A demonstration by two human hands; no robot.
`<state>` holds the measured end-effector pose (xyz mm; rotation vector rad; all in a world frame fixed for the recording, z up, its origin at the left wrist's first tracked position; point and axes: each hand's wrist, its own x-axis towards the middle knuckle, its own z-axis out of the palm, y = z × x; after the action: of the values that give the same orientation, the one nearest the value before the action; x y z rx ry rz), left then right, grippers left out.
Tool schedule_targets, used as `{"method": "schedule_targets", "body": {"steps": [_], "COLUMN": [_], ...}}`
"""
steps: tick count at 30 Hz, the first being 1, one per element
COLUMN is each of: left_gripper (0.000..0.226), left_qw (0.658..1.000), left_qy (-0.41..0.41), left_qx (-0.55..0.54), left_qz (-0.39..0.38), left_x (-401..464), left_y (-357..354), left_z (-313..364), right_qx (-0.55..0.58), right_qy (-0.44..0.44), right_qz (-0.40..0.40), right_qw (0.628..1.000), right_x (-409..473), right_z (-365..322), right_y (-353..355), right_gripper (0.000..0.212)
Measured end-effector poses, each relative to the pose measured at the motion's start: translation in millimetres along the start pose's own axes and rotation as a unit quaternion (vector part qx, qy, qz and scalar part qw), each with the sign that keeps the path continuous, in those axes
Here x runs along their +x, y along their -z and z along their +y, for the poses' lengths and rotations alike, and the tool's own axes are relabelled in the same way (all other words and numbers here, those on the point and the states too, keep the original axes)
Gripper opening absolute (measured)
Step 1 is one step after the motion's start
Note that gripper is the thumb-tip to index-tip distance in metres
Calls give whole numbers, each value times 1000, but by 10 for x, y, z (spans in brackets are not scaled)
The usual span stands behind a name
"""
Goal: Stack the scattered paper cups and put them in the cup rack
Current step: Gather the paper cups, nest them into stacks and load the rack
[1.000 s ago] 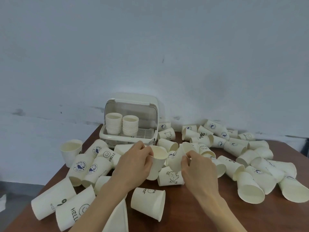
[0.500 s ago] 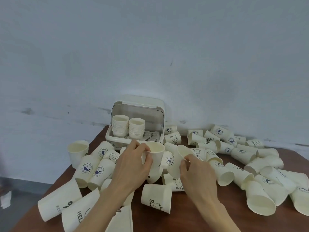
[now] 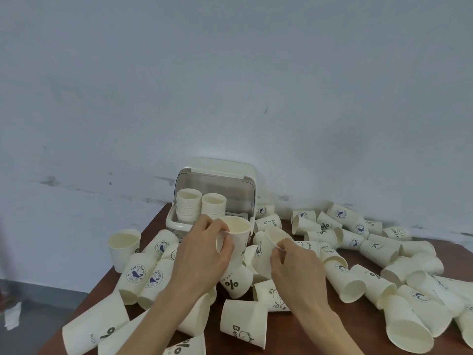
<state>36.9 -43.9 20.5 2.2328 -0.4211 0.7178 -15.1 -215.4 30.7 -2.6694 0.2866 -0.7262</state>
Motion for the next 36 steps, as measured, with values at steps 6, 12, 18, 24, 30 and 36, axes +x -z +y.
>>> {"method": "schedule_targets", "body": {"steps": [6, 12, 18, 24, 30, 36], "left_gripper": [12, 16, 17, 19, 17, 16], "left_qw": [1000, 998, 992, 989, 986, 984], "left_qy": [17, 47, 95, 108, 126, 133], "left_qx": [3, 21, 19, 21, 16, 30], "left_qz": [4, 36, 77, 96, 105, 112], "left_x": [147, 268, 373, 459, 488, 517], "left_y": [27, 70, 129, 128, 161, 196], "left_z": [-30, -174, -346, -508, -700, -818], "right_qx": [14, 11, 7, 46, -43, -96], "right_qy": [20, 47, 93, 125, 162, 163], "right_qz": [-2, 13, 19, 30, -6, -77], "right_qw": [1000, 999, 995, 991, 986, 979], "right_x": [186, 432, 867, 1450, 1726, 1748], "right_z": [-98, -288, -603, -893, -960, -896], "right_y": [-52, -196, -360, -634, -959, -1234], "right_gripper": [23, 24, 22, 25, 26, 22]}}
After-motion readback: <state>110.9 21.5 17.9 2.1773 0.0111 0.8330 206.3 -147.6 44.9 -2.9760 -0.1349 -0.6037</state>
